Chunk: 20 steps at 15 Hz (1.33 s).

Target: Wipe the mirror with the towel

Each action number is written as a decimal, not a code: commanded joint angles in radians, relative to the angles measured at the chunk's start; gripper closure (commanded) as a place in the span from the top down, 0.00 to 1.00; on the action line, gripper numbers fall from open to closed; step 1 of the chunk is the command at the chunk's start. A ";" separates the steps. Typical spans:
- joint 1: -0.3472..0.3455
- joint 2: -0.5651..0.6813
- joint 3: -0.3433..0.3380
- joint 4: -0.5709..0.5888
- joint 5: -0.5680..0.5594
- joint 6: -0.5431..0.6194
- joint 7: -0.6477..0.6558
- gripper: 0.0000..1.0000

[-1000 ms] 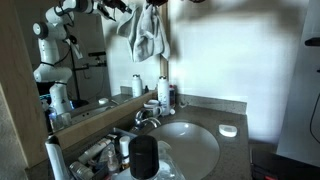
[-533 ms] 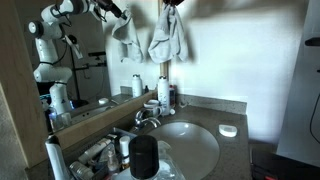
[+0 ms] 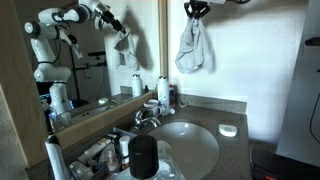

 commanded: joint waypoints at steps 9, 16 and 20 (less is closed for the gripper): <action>-0.059 0.090 -0.095 -0.255 0.218 0.156 -0.115 0.06; -0.092 0.228 -0.159 -0.343 0.320 0.215 -0.182 0.06; -0.097 0.313 -0.187 -0.339 0.397 0.219 -0.230 0.06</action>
